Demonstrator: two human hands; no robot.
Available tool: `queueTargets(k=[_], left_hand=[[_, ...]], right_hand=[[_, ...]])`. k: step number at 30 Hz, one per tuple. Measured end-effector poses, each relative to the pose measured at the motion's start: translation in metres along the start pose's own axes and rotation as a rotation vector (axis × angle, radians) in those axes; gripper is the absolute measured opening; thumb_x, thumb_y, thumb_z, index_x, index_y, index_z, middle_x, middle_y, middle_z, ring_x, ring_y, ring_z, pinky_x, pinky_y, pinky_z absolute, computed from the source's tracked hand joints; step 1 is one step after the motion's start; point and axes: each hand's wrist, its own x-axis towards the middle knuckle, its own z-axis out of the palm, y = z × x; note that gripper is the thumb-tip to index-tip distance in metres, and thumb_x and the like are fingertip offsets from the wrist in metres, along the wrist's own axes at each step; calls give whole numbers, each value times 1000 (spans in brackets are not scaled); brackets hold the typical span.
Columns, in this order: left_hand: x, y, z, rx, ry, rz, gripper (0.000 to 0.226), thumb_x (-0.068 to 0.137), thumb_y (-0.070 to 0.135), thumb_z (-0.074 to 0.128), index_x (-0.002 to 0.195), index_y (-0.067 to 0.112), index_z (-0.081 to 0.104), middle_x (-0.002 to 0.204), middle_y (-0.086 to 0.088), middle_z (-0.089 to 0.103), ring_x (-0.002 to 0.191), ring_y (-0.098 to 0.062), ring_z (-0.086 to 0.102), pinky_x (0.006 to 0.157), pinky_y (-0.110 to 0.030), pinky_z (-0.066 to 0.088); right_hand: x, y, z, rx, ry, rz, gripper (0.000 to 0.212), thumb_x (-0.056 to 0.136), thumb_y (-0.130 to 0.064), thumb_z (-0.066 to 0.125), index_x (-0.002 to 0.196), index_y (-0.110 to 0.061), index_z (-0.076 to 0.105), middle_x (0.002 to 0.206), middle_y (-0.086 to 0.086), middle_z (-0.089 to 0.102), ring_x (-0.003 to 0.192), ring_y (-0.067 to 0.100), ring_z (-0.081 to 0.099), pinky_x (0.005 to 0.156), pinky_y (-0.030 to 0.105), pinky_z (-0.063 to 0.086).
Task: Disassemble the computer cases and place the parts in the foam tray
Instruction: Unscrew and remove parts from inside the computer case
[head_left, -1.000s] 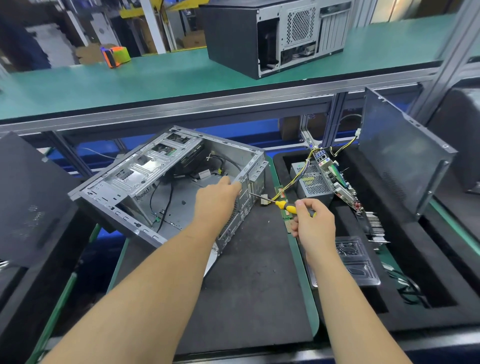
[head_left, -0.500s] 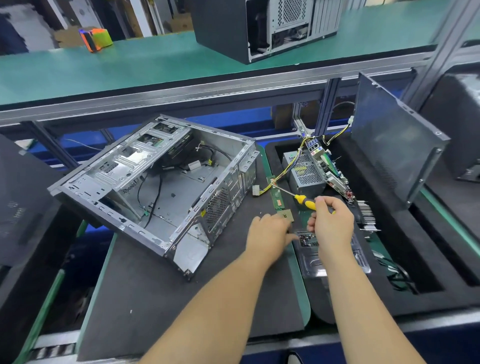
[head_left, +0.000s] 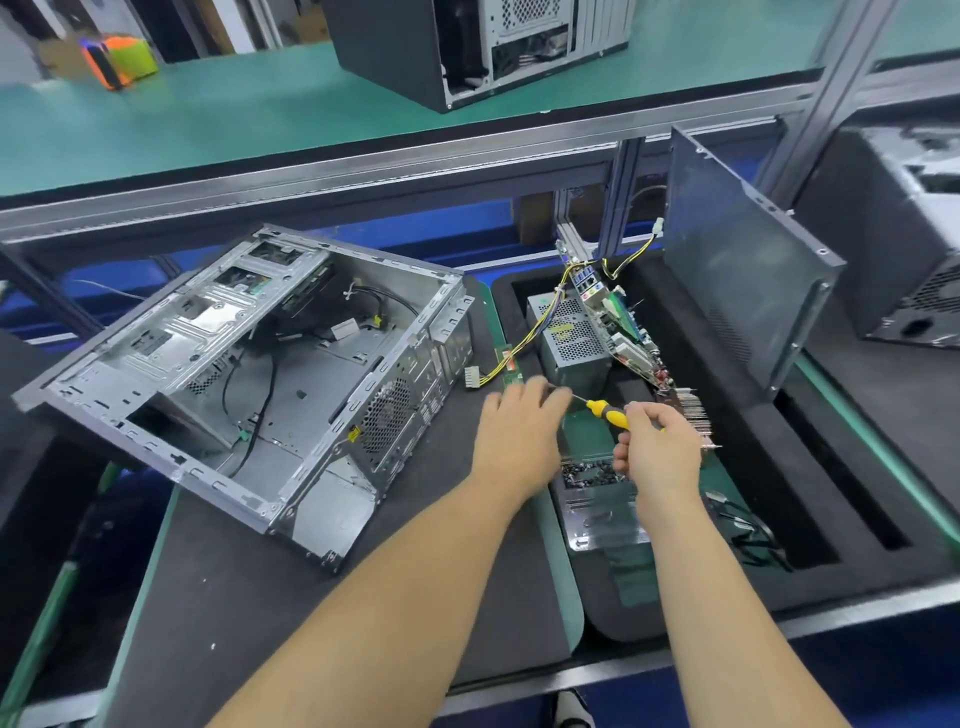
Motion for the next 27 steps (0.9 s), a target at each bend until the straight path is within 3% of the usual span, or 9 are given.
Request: queueTargets(k=[3,5,8,11,12,16,27], left_hand=[[10,-36,-43,67,210,-13,38,81,16,59,118,17,63,118,-5,61,107,-32,57,91,-44,39],[14,-70,-72,70,276,-95,38,81,17,59,119,14,62,118,-7,62,106,-34,57,90,-45,41],[1,-123,-97,3,112,-247,52,89,25,59,139,16,49,131,-9,57,115,-36,55,93,-47,45],[-21,-151,-98,-372,-181,-451,80,92,31,65,159,20,23,151,-7,50,131,-32,53,101,-39,43],[-25,-152,-94,-442,-225,-510,81,92,31,67,159,20,23,151,-7,51,131,-30,54,100,-36,43],[-24,-152,-91,-314,-201,-479,48,88,27,63,134,20,52,124,-5,67,114,-29,61,96,-43,51],[-25,-151,-91,-283,-200,-461,47,92,29,61,136,23,47,119,-4,66,107,-30,61,93,-45,52]], right_hand=[[-3,7,17,5,-40,18,11,98,-16,55,95,-15,66,67,5,56,52,17,49,50,31,45],[-6,11,29,21,-63,43,11,98,-17,56,95,-13,66,65,5,55,52,17,48,50,31,45],[-12,16,47,35,-134,78,14,97,-20,62,90,-8,64,67,5,53,51,17,45,47,29,41],[-25,23,64,11,-188,78,13,94,-20,67,89,-9,64,70,5,54,50,15,44,43,26,39],[-28,24,68,-3,-199,73,13,95,-20,67,90,-8,65,71,5,55,49,15,44,43,26,39],[-38,28,78,-9,-220,85,11,96,-18,64,92,-8,64,78,4,58,52,17,44,45,27,40],[-48,38,92,31,-235,123,11,96,-17,64,90,-9,63,71,1,55,53,16,42,44,26,40]])
